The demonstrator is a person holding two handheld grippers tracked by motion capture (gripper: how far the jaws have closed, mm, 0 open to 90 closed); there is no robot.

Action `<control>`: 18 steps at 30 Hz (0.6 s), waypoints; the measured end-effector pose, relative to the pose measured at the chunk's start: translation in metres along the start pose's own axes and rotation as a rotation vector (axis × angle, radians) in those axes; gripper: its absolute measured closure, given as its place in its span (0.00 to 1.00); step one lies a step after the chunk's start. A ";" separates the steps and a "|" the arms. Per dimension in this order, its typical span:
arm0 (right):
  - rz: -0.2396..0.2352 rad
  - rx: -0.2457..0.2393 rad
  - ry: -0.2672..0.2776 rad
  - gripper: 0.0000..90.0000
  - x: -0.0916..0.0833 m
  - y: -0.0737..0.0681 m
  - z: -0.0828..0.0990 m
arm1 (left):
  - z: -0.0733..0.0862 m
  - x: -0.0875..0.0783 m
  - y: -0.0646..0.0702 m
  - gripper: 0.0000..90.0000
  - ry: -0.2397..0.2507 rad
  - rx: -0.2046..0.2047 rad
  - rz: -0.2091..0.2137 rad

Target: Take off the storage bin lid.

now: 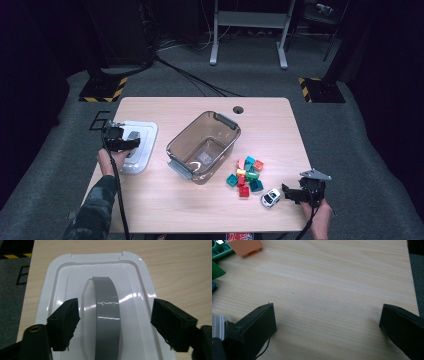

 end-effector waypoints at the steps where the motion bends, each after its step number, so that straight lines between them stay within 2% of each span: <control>1: 0.000 0.000 0.000 0.00 0.000 0.000 0.000 | 0.002 -0.003 0.002 0.19 0.006 0.013 0.000; 5: 0.000 0.000 0.000 0.00 0.000 0.000 0.000 | 0.012 -0.016 0.012 0.14 0.031 0.053 0.012; 7: 0.000 0.000 -0.001 0.00 0.000 0.000 0.000 | 0.018 -0.021 0.019 0.08 0.028 0.071 0.047; 10: 0.000 0.001 -0.001 0.00 0.000 0.000 0.000 | 0.029 -0.027 0.027 0.04 0.046 0.106 0.048; 11: 0.000 0.001 -0.001 0.00 0.000 0.000 0.000 | 0.034 -0.030 0.029 0.02 0.034 0.117 0.057; 18: 0.001 0.002 0.000 0.00 0.000 0.000 0.000 | 0.062 -0.039 0.040 0.00 0.042 0.142 0.096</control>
Point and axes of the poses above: each handheld gripper's, and its own axes: x roughly forward along the jaws, z roughly out of its underside, y roughly to its right, the point moved 9 cm from there along x, roughly forward along the jaws, and after that the axes turned 13 degrees about -y, right-handed, at the moved point
